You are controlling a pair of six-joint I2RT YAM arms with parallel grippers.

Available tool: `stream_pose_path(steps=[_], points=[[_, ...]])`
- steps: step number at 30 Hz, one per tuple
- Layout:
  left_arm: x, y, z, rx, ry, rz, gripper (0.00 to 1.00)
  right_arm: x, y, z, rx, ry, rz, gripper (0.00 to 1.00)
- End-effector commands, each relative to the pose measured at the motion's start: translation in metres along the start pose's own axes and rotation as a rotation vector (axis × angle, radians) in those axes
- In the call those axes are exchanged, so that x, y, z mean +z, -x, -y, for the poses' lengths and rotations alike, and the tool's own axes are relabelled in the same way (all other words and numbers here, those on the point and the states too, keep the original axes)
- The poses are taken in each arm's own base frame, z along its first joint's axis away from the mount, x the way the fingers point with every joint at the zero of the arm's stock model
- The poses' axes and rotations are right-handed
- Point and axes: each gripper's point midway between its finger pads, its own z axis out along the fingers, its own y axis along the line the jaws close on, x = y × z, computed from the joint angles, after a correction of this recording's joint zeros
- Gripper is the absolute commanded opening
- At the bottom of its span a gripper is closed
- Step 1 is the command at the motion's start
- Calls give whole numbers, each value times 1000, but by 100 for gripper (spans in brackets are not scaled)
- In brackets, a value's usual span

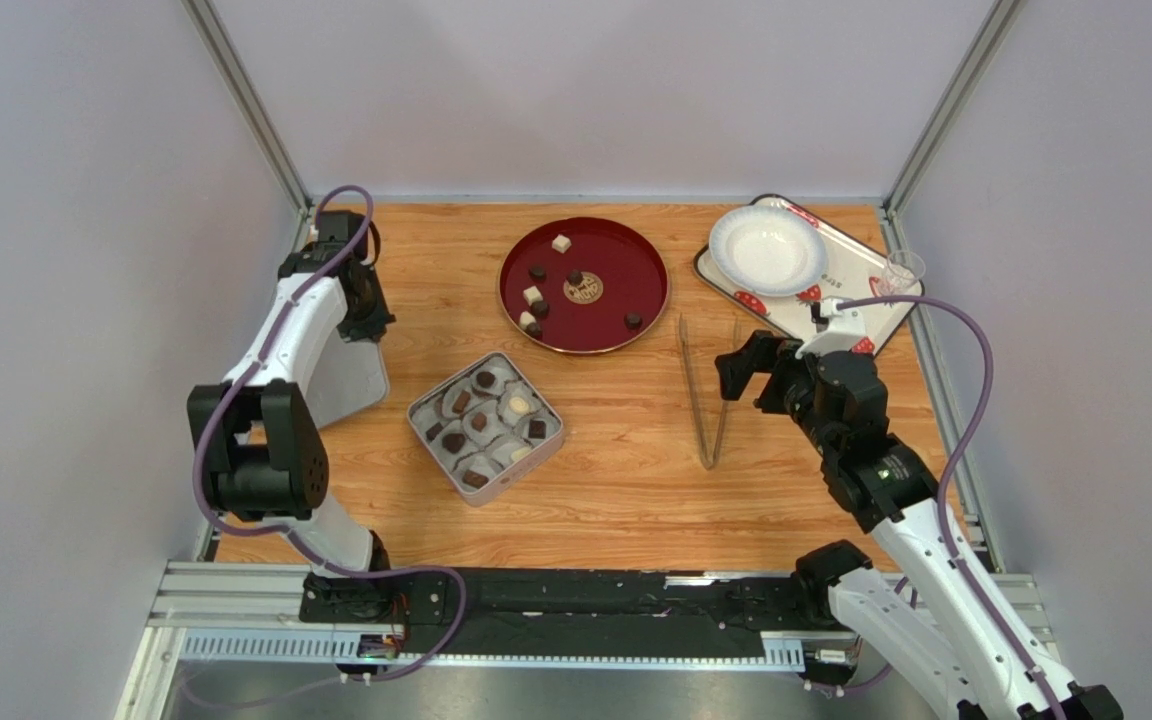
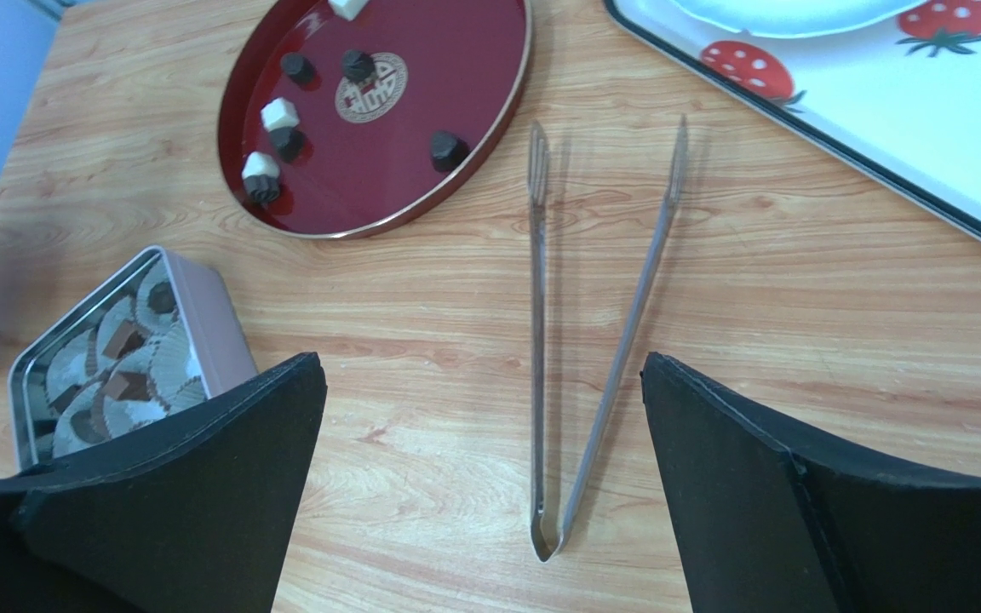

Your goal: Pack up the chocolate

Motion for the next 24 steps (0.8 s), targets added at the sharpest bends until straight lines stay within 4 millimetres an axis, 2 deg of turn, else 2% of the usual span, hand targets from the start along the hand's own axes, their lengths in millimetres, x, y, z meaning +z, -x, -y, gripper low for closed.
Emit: stream_pose_path(steps=[1,3,4,8,10,12,13,15,16,18,19,20,21,22,24], points=[[-58,27,7,-44,-99,161,0,3,8,-24,-32,131,33,98],[-73,30,9,-65,-129,196,0,2,2,-32,-42,182,22,98],[-88,33,10,-75,-156,236,0,0,4,-39,-48,212,33,98],[-128,41,16,-112,-245,338,0,-5,4,-59,-93,304,64,99],[-152,45,25,-128,-331,391,0,-9,6,-73,-106,352,81,99],[-168,45,32,-151,-395,414,0,-12,7,-84,-122,385,101,99],[-184,44,40,-148,-462,435,0,-17,10,-99,-136,439,130,99],[-199,42,51,-181,-545,441,0,-17,12,-110,-180,451,183,99],[-216,40,59,-176,-624,462,0,-23,16,-127,-187,494,228,99],[-228,35,69,-215,-696,457,0,-22,12,-140,-239,512,257,100],[-243,33,76,-207,-756,480,0,-28,18,-155,-228,542,306,99],[-246,30,79,-244,-784,470,0,-23,10,-160,-263,546,308,99],[-256,24,90,-233,-833,460,0,-22,8,-167,-271,560,318,99],[-270,23,95,-234,-882,487,0,-27,14,-178,-252,583,363,99],[-282,15,108,-256,-947,467,0,-21,7,-189,-281,588,371,99]])
